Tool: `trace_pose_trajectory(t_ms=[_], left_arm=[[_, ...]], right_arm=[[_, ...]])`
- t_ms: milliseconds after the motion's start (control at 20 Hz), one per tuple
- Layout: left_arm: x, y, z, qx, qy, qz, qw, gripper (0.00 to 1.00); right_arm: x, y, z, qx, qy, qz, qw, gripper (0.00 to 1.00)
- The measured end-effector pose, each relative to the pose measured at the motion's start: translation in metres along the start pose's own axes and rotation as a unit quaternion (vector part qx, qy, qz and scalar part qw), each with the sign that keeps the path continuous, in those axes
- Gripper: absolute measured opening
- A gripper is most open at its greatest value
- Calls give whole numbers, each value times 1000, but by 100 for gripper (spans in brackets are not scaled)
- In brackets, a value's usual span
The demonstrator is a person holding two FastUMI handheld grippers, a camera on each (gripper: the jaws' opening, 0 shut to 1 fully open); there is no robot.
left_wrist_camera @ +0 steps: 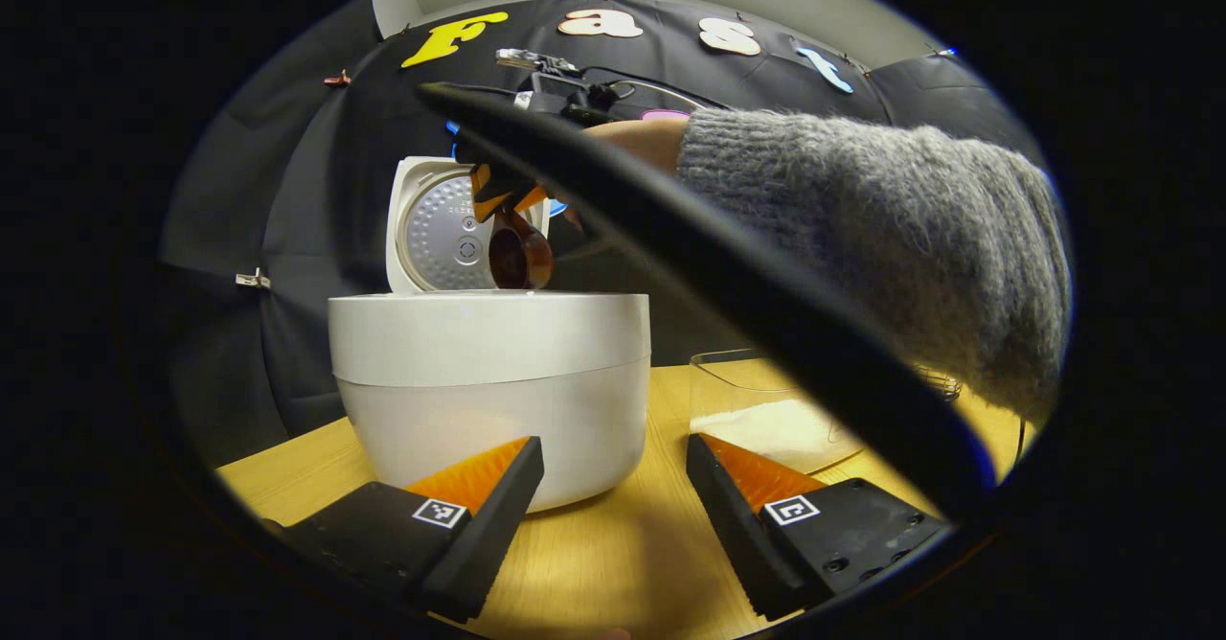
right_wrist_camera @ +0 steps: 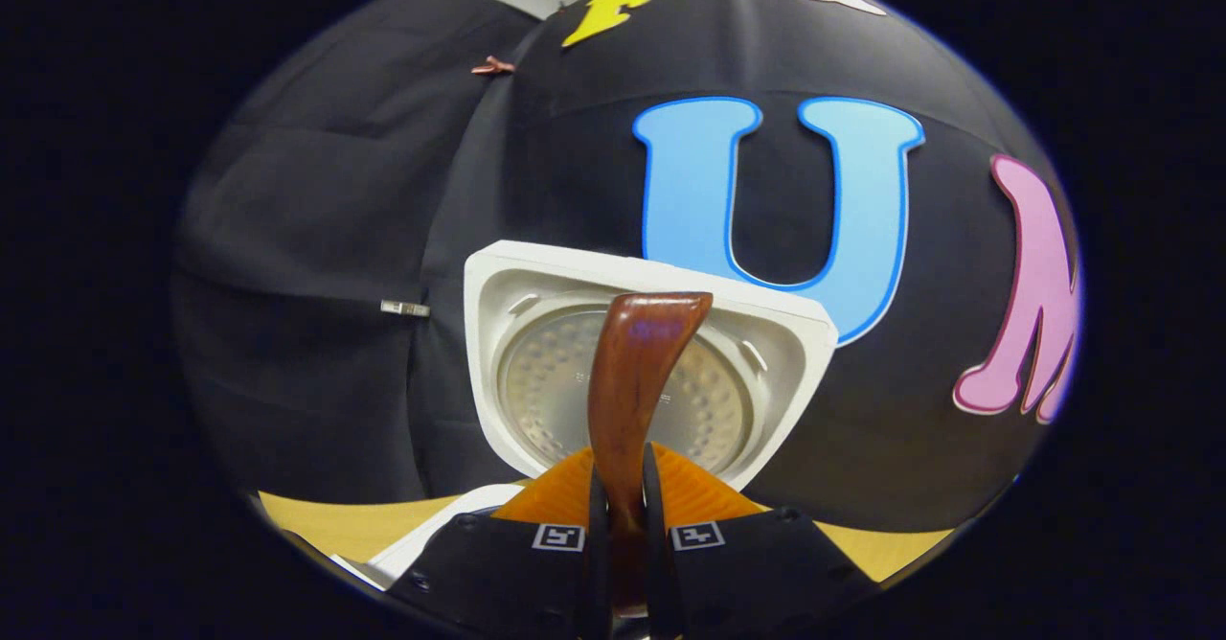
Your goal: Close the left gripper, press the button to open the rice cooker; take a wooden spoon from the chopstick holder with the right hand, scoop a spoonful of rice and pour it into the rice cooker, then put the wooden spoon back into the chopstick holder.
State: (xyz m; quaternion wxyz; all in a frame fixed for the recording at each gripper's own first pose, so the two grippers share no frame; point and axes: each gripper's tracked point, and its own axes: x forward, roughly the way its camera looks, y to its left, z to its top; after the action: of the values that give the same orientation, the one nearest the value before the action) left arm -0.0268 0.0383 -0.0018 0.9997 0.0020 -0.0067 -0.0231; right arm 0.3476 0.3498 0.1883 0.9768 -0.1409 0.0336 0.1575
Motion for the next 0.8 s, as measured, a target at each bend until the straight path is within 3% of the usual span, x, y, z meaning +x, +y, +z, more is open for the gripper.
trace_pose_trajectory(t_ms=[150, 400, 650, 800], left_arm=[[-1, -2, 0, 0, 0, -3, 1000, 97], [-1, -2, 0, 0, 1, -6, 1000, 96], [0, -2, -1, 0, 1, -9, 1000, 97], [0, -2, 1, 0, 1, -9, 1000, 97]], right_arm=[[1, 10, 2, -35, 3, 13, 999, 18], [2, 17, -20, 14, 40, 36, 998, 18], [0, 12, -21, 162, 35, 49, 985, 18], [-10, 5, -26, 255, 39, 63, 964, 18]])
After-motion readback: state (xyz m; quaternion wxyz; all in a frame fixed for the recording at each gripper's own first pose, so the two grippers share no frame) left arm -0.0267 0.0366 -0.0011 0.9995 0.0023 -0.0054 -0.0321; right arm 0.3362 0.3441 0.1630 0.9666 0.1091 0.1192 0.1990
